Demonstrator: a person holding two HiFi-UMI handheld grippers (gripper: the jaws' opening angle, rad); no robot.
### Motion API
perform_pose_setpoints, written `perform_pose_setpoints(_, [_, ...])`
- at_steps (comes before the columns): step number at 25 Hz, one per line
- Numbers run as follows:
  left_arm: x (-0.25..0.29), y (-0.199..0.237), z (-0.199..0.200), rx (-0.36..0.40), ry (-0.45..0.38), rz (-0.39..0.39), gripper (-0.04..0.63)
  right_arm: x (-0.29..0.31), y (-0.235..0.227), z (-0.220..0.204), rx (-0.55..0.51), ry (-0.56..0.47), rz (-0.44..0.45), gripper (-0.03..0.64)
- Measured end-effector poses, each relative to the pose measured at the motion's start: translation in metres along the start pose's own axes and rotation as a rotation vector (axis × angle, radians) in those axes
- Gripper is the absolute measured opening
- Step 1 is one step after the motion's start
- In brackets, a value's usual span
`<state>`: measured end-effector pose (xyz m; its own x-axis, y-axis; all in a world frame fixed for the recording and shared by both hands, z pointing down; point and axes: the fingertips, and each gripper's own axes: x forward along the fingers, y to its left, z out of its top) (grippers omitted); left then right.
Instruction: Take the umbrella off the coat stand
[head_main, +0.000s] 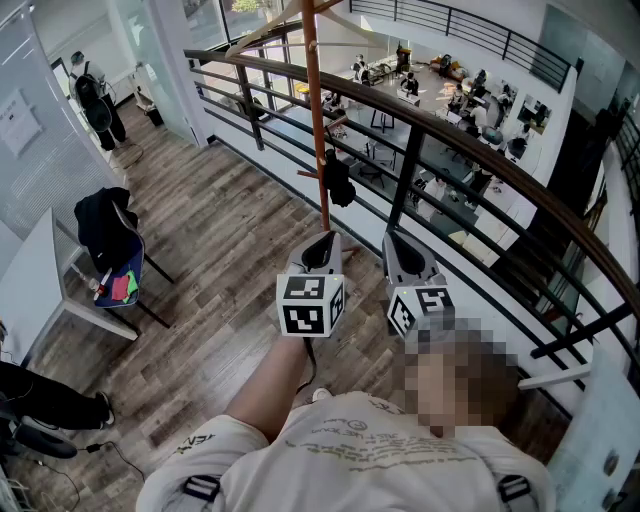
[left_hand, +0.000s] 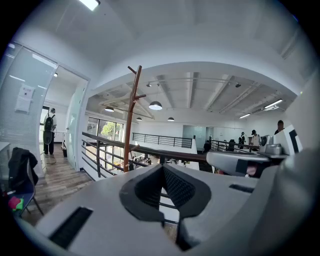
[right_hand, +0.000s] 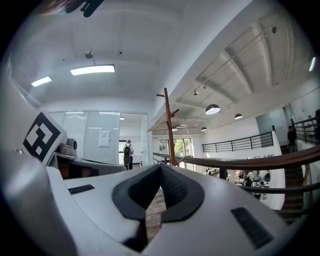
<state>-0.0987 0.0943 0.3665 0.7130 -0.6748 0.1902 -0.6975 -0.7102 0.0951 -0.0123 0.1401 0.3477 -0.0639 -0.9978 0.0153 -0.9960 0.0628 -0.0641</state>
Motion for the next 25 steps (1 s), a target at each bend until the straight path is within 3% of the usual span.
perform_pose_setpoints(11, [0.003,0.008,-0.003,-0.005,0.003,-0.021,0.005,0.012,0.010,-0.002,0.011,0.001,0.019,0.002])
perform_pose_setpoints(25, [0.003,0.049,-0.002,0.009,-0.014,-0.052,0.005,0.041,0.039,-0.005,-0.010,-0.029,-0.014,0.002])
